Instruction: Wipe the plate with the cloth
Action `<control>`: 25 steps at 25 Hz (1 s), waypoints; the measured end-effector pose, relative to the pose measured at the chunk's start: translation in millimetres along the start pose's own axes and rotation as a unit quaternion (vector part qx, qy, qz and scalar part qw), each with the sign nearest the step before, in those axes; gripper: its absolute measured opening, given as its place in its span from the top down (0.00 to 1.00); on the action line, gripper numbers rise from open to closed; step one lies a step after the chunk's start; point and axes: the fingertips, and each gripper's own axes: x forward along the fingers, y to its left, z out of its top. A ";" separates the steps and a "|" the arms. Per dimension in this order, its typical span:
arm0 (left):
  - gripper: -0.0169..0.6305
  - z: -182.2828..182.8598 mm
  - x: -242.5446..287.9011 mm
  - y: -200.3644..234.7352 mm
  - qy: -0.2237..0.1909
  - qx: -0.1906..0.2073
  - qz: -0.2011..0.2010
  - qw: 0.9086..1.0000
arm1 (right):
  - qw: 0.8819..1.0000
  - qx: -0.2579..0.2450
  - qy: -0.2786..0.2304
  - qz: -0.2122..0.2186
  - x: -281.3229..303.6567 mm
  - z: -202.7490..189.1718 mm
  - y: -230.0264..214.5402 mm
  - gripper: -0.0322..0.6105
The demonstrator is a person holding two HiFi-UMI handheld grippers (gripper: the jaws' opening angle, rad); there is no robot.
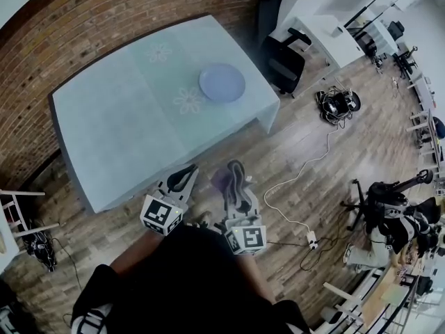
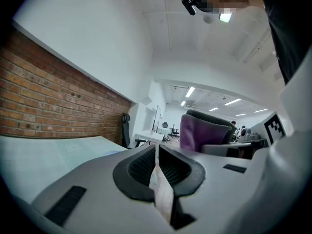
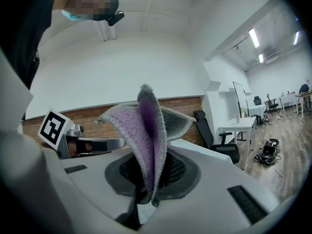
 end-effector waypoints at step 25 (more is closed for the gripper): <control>0.90 -25.0 -14.8 64.9 0.022 -0.035 -0.038 0.998 | 0.999 -0.006 0.020 -0.040 43.2 -22.4 46.7 0.86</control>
